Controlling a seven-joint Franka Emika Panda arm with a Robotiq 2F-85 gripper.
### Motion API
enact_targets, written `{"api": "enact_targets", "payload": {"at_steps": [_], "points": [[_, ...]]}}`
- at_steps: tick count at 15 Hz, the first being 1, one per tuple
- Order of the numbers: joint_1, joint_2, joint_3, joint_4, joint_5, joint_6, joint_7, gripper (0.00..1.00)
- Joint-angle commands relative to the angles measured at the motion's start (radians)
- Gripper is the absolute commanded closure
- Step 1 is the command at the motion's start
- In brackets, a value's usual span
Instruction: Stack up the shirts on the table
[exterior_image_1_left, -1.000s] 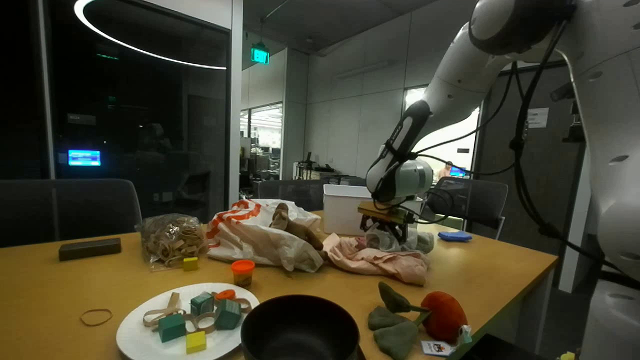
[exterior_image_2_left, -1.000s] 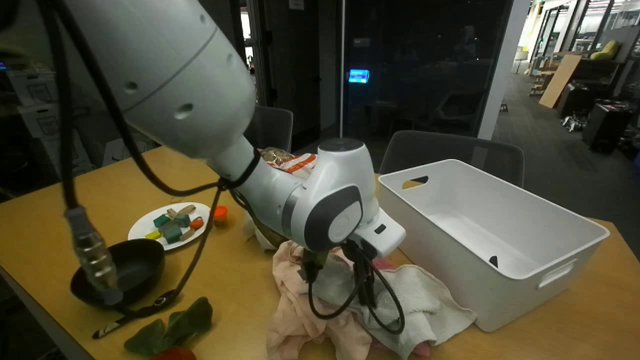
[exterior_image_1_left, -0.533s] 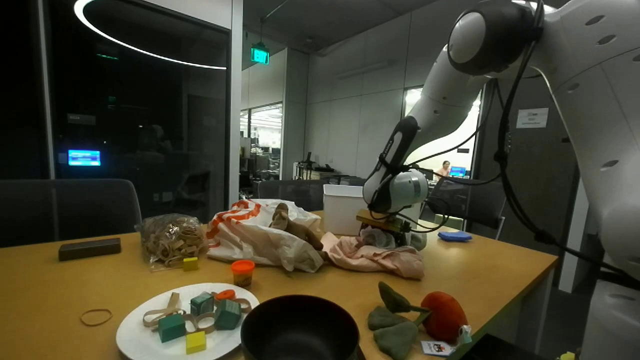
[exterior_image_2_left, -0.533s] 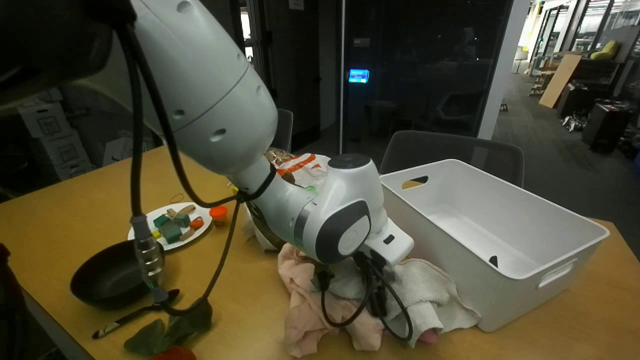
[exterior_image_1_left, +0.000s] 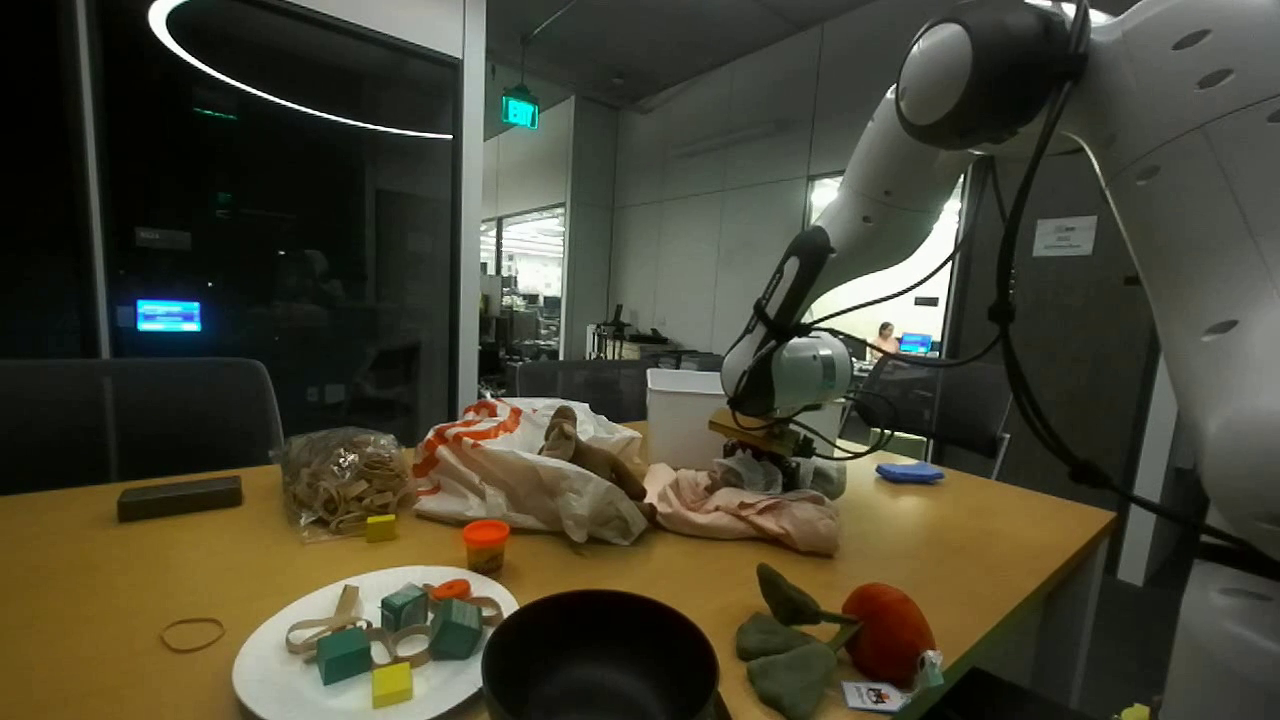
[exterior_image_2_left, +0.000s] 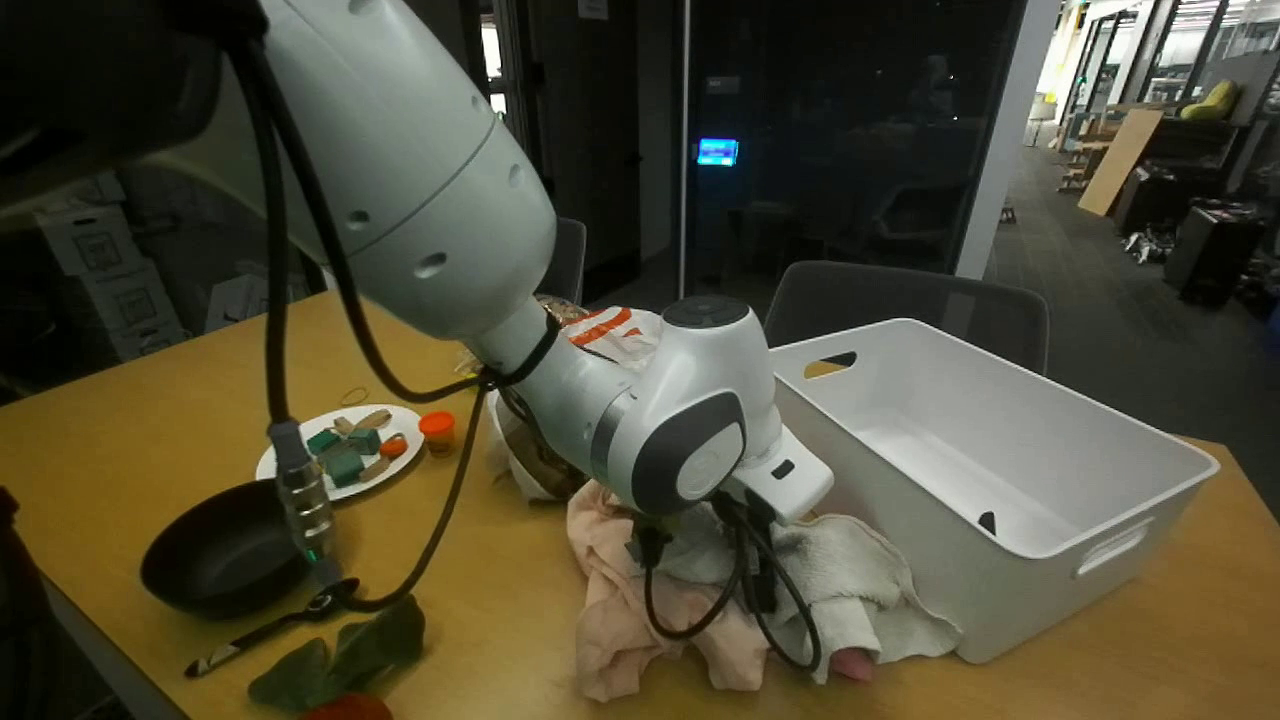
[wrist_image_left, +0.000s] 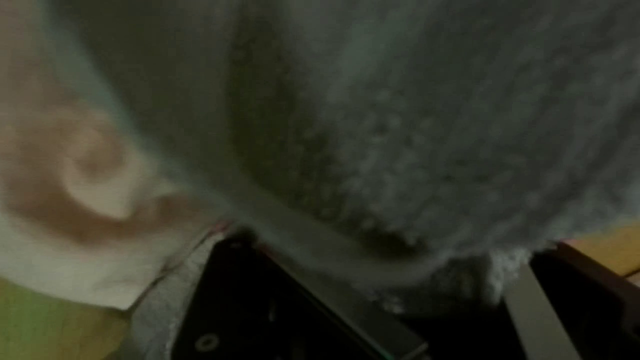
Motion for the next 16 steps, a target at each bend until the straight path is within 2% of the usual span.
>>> {"api": "enact_targets", "payload": {"at_steps": [1,6,9,12,16], "points": [[0.023,-0.054,-0.023,-0.020,0.030,-0.008,-0.021,1.00],[0.022,-0.180,-0.025,-0.083,0.028,0.001,-0.034,1.00],[-0.001,-0.275,0.003,-0.120,0.040,-0.064,-0.096,1.00],[-0.022,-0.371,0.038,-0.154,0.085,-0.181,-0.235,1.00],[-0.024,-0.491,0.060,-0.228,0.163,-0.267,-0.501,1.00]]}}
